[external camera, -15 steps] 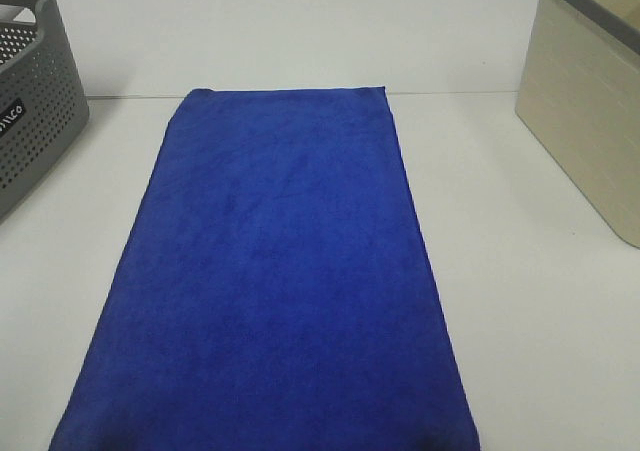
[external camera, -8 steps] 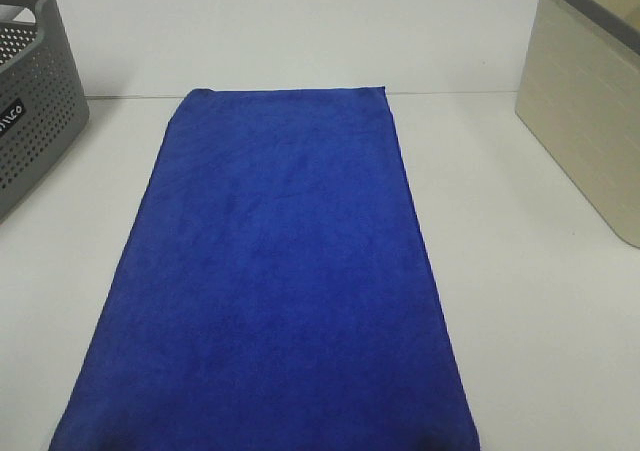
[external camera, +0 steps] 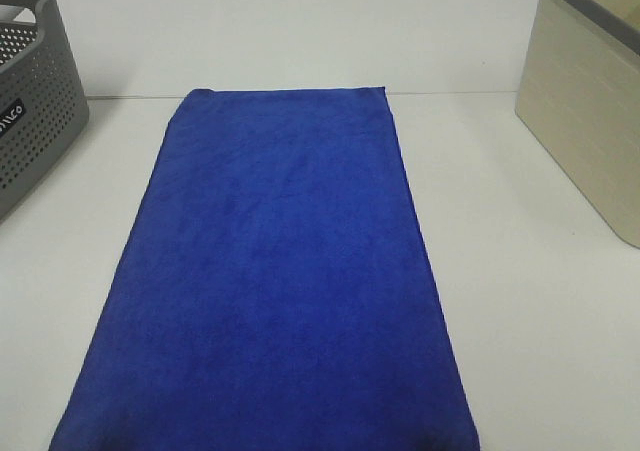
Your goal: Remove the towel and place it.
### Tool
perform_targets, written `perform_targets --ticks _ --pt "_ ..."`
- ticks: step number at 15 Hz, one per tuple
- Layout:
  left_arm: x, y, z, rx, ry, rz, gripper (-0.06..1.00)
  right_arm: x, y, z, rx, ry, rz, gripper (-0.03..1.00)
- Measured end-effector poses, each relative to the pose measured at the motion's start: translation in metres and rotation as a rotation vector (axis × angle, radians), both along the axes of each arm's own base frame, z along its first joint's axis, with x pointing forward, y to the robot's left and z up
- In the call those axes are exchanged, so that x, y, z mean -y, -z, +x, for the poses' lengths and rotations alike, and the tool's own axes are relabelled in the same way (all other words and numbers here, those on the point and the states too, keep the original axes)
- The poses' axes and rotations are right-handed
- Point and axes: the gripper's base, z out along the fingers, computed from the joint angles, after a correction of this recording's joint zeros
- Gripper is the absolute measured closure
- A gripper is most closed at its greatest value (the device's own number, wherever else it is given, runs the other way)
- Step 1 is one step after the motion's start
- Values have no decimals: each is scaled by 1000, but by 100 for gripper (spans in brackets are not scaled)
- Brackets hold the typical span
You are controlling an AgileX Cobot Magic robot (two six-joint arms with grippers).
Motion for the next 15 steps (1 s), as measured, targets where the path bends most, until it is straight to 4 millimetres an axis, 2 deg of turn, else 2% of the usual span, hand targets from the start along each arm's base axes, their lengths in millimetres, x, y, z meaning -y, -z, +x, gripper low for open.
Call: perform_targets --ticks 15 --pt "1 1 1 -3 -7 -29 21 -1 0 0 -1 -3 5 22"
